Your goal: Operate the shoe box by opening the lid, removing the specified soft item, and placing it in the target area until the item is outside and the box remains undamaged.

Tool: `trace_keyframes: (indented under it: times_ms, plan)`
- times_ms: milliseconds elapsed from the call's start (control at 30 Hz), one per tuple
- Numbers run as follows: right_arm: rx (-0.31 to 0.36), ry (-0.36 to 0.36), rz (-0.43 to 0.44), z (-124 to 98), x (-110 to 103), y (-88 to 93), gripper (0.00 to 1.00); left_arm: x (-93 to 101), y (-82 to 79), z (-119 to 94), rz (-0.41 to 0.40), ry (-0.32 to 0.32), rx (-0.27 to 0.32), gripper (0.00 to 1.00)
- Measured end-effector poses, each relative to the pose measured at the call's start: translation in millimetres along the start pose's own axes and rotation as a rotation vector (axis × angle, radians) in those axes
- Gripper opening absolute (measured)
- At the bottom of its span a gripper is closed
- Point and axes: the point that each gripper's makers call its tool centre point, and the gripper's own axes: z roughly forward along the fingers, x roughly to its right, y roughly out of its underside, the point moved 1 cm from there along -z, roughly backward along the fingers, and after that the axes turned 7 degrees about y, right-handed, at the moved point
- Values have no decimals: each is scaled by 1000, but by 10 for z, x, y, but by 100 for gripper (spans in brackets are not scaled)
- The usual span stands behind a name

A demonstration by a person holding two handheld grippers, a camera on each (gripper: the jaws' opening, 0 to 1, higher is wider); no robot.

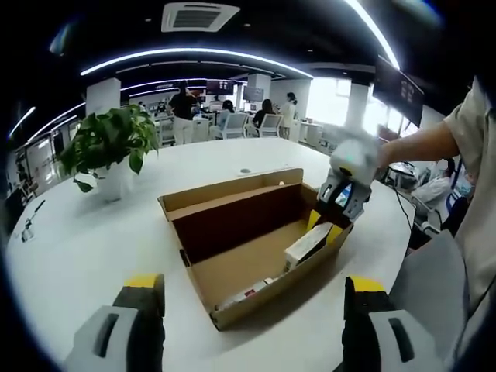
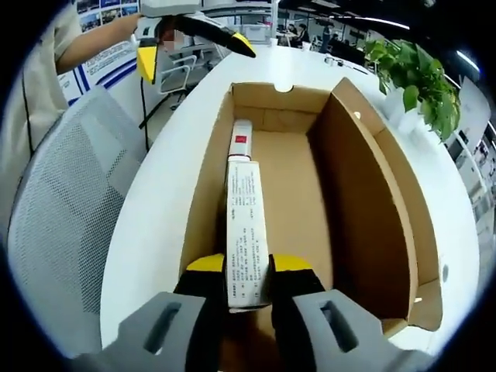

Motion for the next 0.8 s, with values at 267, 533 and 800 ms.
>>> trace_keyframes:
  times_ms: [267,533,800]
  plan:
    - [27,34,4,-166,57,-79,17,37,-21,30,9,10,2,98]
    - [63,83,15,-424,150,-165,17,54,-42,56,17,20,1,98]
    - [121,115,38,-678,238,-321,17,48,-81,83,24,26,2,98]
